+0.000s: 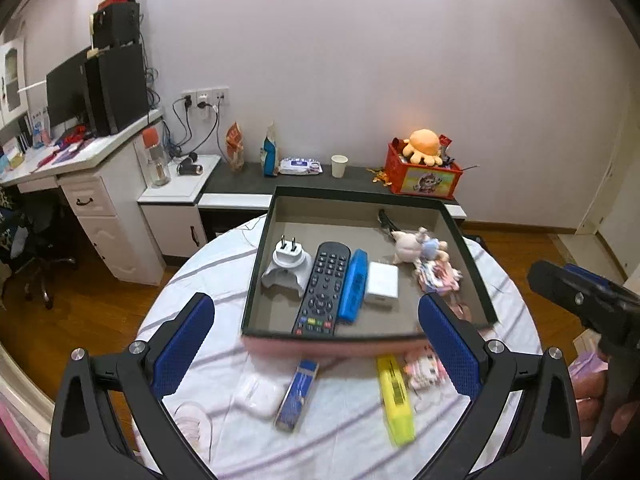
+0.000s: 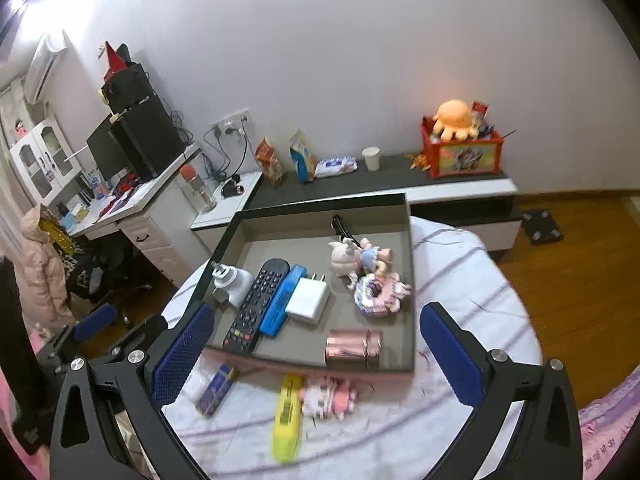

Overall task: Organize rigid objects
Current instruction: 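Withdraw both tools from the box toward the remaining objects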

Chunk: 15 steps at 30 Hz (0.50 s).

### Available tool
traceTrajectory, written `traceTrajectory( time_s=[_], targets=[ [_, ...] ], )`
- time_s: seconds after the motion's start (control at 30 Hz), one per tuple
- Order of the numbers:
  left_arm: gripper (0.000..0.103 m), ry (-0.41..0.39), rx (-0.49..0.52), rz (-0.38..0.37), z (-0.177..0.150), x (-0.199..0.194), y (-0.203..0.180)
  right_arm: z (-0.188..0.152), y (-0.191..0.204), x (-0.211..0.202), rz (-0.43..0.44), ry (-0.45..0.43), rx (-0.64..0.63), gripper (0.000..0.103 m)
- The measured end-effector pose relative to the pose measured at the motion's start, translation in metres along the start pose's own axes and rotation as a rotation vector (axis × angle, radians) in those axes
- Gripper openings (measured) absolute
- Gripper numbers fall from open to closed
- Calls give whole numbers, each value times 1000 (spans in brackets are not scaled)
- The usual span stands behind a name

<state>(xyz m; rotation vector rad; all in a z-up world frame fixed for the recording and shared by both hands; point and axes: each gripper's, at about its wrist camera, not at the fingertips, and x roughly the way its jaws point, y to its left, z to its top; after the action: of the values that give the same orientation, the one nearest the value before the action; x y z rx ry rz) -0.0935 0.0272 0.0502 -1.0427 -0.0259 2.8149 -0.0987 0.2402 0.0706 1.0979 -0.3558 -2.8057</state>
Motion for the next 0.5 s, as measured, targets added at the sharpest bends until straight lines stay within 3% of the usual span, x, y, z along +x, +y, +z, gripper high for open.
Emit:
traceTrajectory(
  time_s=[0.33, 0.5],
  targets=[
    [103, -68, 6, 39, -31, -78, 5, -61, 12, -84, -172, -85, -84, 103],
    [103, -56, -14, 45, -50, -91, 10, -89, 11, -94, -171, -65, -72, 103]
  ],
)
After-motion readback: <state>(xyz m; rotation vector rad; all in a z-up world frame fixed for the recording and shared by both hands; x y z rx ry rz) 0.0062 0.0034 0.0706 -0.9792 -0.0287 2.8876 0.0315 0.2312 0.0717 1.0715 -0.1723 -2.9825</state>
